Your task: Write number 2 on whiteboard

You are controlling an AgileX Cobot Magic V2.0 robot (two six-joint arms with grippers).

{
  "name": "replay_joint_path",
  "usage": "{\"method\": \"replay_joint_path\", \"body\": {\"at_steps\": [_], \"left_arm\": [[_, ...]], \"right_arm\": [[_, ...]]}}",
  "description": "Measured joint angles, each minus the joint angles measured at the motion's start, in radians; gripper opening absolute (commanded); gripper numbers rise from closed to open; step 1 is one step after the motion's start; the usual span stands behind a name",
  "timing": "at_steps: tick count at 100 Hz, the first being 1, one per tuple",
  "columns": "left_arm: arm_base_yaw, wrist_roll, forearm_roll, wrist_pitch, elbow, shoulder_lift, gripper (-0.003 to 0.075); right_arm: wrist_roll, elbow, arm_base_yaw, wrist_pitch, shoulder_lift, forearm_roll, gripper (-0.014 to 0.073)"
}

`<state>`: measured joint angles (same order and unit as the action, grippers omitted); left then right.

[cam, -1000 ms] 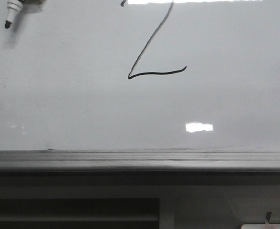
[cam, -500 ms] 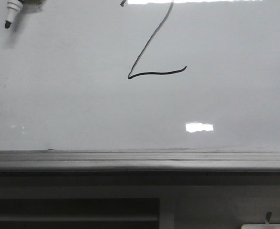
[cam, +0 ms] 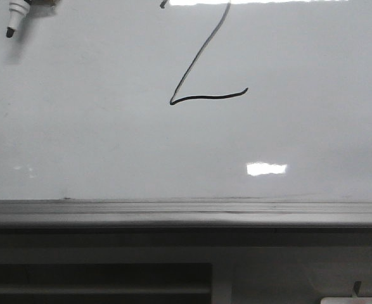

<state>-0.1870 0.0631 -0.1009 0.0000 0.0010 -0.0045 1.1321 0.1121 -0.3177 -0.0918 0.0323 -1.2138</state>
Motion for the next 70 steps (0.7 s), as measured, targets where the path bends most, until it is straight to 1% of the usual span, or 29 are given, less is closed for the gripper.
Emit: {"method": "replay_joint_path", "body": {"at_steps": [11,18,25,33,37,40,45,49,52,57,70], "left_arm": [[0.0,0.0,0.0,0.0,0.0,0.0,-0.002],[0.0,0.0,0.0,0.0,0.0,0.0,-0.002],[0.0,0.0,0.0,0.0,0.0,0.0,-0.002],[0.0,0.0,0.0,0.0,0.0,0.0,-0.002],[0.0,0.0,0.0,0.0,0.0,0.0,-0.002],[0.0,0.0,0.0,0.0,0.0,0.0,-0.002],[0.0,0.0,0.0,0.0,0.0,0.0,-0.002],[0.0,0.0,0.0,0.0,0.0,0.0,-0.002],[0.0,0.0,0.0,0.0,0.0,0.0,-0.002],[0.0,0.0,0.0,0.0,0.0,0.0,-0.002],[0.0,0.0,0.0,0.0,0.0,0.0,-0.002]], "right_arm": [[-0.003,0.0,0.0,0.018,0.0,0.022,-0.0053],[-0.052,0.0,0.005,0.018,0.0,0.126,-0.0053],[-0.201,-0.005,0.022,0.026,0.0,0.302,-0.0053],[-0.429,-0.02,0.06,0.03,0.0,0.56,-0.0053],[-0.522,-0.029,0.088,0.026,0.0,0.682,-0.0053],[-0.611,-0.036,0.109,0.021,0.0,0.756,-0.0053],[-0.724,-0.049,0.146,0.009,0.0,0.87,-0.0053],[-0.792,-0.063,0.174,0.001,0.0,0.953,-0.0053],[-0.846,-0.074,0.19,-0.004,0.0,0.998,-0.0053],[-0.895,-0.092,0.211,-0.014,-0.005,1.056,-0.0053],[-0.941,-0.124,0.219,-0.024,-0.037,1.135,-0.0053]]}}
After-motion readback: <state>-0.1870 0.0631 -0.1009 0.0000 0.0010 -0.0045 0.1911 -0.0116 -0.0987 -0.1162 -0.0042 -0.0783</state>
